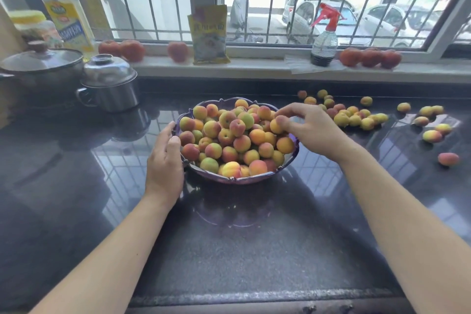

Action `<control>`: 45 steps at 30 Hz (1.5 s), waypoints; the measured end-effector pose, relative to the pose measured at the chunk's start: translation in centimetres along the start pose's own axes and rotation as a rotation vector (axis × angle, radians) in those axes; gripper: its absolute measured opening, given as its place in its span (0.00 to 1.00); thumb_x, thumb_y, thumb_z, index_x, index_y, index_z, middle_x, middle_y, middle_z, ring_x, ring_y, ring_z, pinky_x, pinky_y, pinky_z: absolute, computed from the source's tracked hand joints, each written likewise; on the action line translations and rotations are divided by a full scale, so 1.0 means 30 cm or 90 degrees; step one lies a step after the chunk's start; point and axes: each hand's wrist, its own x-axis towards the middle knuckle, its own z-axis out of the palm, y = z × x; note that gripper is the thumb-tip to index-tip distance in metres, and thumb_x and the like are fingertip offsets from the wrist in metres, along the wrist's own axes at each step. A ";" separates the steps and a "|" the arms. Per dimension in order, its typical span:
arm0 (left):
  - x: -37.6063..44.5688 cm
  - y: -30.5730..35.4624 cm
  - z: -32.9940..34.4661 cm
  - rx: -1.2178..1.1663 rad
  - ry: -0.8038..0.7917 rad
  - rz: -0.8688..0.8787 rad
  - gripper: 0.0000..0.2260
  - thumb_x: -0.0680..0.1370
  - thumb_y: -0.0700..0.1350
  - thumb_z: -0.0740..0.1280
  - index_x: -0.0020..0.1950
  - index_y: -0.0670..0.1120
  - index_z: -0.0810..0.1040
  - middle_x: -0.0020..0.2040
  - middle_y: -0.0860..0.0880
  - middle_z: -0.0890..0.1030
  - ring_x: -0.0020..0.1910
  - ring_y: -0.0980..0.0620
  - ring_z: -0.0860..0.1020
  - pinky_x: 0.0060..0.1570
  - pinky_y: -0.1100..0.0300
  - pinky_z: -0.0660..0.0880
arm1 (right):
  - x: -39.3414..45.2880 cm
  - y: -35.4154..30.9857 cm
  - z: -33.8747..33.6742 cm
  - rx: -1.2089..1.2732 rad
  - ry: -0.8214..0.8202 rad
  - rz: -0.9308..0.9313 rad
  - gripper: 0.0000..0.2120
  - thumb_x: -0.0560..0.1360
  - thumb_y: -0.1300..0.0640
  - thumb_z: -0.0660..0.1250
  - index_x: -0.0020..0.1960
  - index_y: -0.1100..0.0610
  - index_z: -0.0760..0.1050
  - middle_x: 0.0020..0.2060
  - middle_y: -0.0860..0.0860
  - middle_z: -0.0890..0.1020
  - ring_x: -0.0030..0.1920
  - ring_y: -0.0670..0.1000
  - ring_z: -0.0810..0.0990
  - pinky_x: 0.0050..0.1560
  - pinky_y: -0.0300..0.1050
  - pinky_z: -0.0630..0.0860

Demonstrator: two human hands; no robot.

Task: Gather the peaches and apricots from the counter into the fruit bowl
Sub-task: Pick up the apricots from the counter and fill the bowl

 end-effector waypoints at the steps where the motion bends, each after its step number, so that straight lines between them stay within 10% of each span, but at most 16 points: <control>1: 0.002 -0.003 0.001 0.000 0.002 0.001 0.29 0.79 0.57 0.53 0.80 0.54 0.73 0.74 0.52 0.79 0.72 0.51 0.77 0.73 0.45 0.75 | 0.002 0.022 -0.010 0.063 0.029 0.020 0.12 0.82 0.48 0.64 0.59 0.52 0.81 0.51 0.44 0.83 0.54 0.44 0.80 0.54 0.41 0.78; 6: 0.018 -0.020 0.002 0.001 0.020 0.000 0.29 0.78 0.58 0.54 0.78 0.55 0.75 0.74 0.54 0.79 0.73 0.53 0.76 0.76 0.47 0.71 | 0.054 0.250 -0.057 -0.063 0.253 0.131 0.15 0.79 0.54 0.61 0.60 0.57 0.81 0.57 0.56 0.82 0.60 0.58 0.78 0.65 0.54 0.72; 9: 0.019 -0.020 0.005 0.011 0.030 0.003 0.29 0.78 0.56 0.53 0.78 0.54 0.75 0.73 0.54 0.78 0.72 0.53 0.75 0.75 0.51 0.71 | 0.057 0.388 -0.033 -0.347 0.176 0.175 0.21 0.79 0.56 0.61 0.72 0.57 0.72 0.74 0.63 0.65 0.74 0.64 0.62 0.75 0.56 0.57; 13: 0.018 -0.017 0.008 0.014 0.028 0.006 0.30 0.78 0.56 0.53 0.78 0.54 0.75 0.71 0.56 0.78 0.71 0.55 0.75 0.70 0.56 0.71 | 0.077 0.426 -0.019 -0.356 0.121 0.284 0.26 0.81 0.48 0.58 0.78 0.52 0.62 0.81 0.57 0.50 0.79 0.61 0.47 0.76 0.61 0.52; 21: 0.014 -0.012 0.008 0.016 0.030 0.008 0.30 0.79 0.56 0.52 0.79 0.54 0.74 0.72 0.55 0.78 0.70 0.56 0.75 0.70 0.56 0.71 | 0.111 0.435 -0.025 -0.432 0.276 0.324 0.20 0.76 0.57 0.64 0.66 0.63 0.73 0.67 0.65 0.65 0.66 0.68 0.64 0.69 0.58 0.63; 29: 0.014 -0.012 0.012 0.006 0.026 0.009 0.28 0.79 0.56 0.53 0.77 0.55 0.75 0.68 0.57 0.79 0.69 0.54 0.76 0.67 0.56 0.72 | 0.075 0.376 -0.056 -0.163 0.289 0.249 0.16 0.78 0.58 0.70 0.64 0.58 0.74 0.60 0.59 0.78 0.62 0.61 0.76 0.58 0.47 0.71; 34: 0.017 -0.017 0.009 0.013 0.028 0.002 0.29 0.78 0.57 0.53 0.78 0.55 0.75 0.69 0.56 0.78 0.69 0.54 0.76 0.67 0.57 0.72 | 0.033 0.057 -0.063 0.108 0.173 -0.014 0.16 0.77 0.53 0.73 0.63 0.53 0.78 0.54 0.47 0.83 0.55 0.46 0.81 0.56 0.41 0.78; 39: 0.019 -0.019 0.007 0.008 0.035 -0.006 0.28 0.78 0.57 0.55 0.77 0.55 0.76 0.70 0.56 0.80 0.71 0.53 0.77 0.74 0.49 0.73 | 0.023 -0.052 0.077 0.015 0.062 -0.085 0.14 0.76 0.44 0.71 0.60 0.44 0.79 0.55 0.46 0.82 0.57 0.45 0.79 0.60 0.45 0.75; 45: 0.021 -0.017 0.014 0.007 0.037 -0.003 0.28 0.78 0.56 0.54 0.76 0.55 0.76 0.68 0.55 0.80 0.69 0.53 0.77 0.71 0.53 0.72 | 0.077 0.107 0.011 0.187 0.287 0.018 0.12 0.82 0.51 0.62 0.55 0.57 0.82 0.47 0.46 0.83 0.49 0.42 0.80 0.56 0.45 0.78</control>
